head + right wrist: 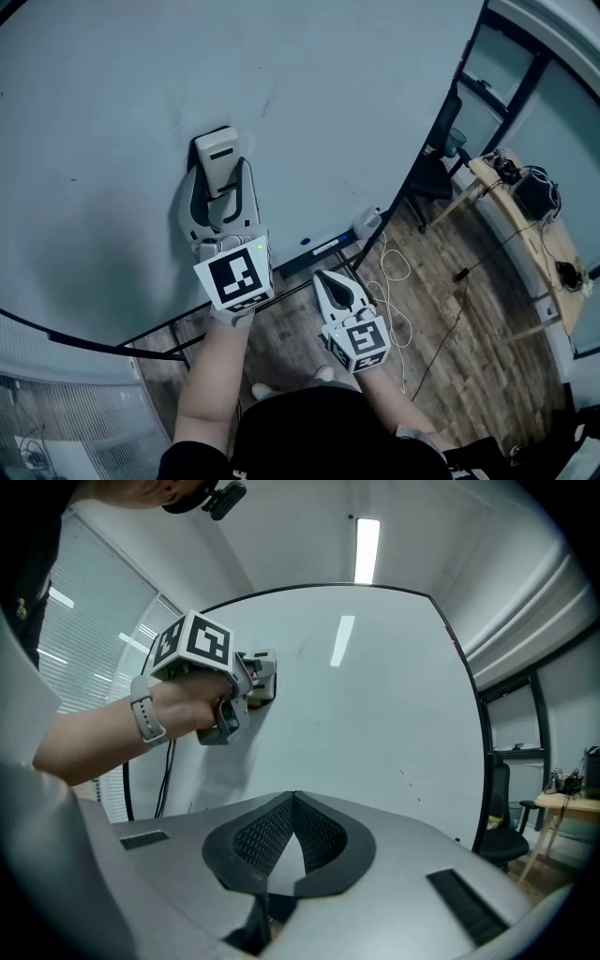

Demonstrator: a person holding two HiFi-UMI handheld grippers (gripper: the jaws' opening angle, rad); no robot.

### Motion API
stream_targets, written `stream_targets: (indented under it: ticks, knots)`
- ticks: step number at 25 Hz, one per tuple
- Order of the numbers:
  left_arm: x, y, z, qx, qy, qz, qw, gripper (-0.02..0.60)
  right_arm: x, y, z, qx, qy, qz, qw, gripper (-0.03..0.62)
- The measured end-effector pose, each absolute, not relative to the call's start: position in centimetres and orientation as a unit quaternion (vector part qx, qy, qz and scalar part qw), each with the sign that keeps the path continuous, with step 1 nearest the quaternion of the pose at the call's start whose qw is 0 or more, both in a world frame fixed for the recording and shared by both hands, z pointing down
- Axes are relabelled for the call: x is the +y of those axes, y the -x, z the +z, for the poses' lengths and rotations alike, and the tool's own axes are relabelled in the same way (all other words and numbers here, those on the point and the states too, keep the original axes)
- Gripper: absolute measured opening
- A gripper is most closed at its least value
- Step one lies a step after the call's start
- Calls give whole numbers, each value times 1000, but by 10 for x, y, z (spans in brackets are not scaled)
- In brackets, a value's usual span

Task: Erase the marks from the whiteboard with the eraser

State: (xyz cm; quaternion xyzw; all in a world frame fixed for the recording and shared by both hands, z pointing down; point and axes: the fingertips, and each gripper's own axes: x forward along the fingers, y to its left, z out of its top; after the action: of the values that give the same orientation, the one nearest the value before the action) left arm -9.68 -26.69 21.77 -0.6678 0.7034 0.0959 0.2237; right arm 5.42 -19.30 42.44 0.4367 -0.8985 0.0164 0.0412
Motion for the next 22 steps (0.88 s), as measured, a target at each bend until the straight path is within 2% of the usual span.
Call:
stream_targets:
  ticks: [6,15,22]
  knots:
    - [-272,89,284,685,704,42,184,247,-186,-64,432,-885,-463,22,50,26]
    - [-249,111,392,665,743,-15,73,247,-180,-48,449,-887,-455,26,68,26]
    - [-202,138,433,660,747,-64,60,247,-170,-14,456,-908,-410,32,78,26]
